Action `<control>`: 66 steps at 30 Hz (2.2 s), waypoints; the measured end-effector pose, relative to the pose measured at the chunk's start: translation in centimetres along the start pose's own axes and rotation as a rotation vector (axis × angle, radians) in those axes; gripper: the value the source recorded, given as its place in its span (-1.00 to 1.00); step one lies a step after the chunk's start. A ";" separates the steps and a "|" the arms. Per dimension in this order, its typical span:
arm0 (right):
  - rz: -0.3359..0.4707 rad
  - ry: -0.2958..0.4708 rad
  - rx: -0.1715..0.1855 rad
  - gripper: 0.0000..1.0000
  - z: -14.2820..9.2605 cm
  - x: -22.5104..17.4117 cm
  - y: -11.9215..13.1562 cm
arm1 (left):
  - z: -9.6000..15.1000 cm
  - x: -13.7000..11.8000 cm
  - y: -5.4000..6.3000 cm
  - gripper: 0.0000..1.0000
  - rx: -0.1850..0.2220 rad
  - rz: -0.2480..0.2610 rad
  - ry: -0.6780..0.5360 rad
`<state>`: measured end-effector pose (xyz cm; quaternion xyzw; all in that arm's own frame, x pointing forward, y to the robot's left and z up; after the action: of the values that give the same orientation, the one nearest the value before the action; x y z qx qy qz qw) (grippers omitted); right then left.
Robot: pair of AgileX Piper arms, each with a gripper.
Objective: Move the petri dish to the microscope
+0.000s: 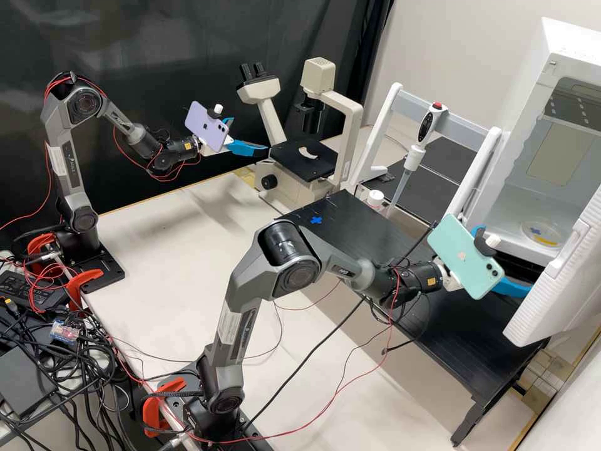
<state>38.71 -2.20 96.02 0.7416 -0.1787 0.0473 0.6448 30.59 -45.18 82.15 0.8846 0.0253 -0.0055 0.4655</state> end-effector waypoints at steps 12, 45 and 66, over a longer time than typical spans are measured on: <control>0.015 0.014 -0.039 1.00 -2.6 5.7 0.4 | 0.0 0.0 0.0 1.00 0.000 0.000 0.000; -0.129 -0.077 -0.095 -1.00 -3.5 13.5 -5.5 | 0.0 0.0 0.0 1.00 0.000 0.000 0.000; -0.086 -0.059 -0.161 -1.00 -2.3 11.6 -4.8 | 0.0 0.0 0.0 1.00 0.000 0.000 0.000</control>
<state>51.51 -1.87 95.33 0.6954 -0.1689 -0.0167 0.6983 30.59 -45.18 82.15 0.8846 0.0253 -0.0055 0.4655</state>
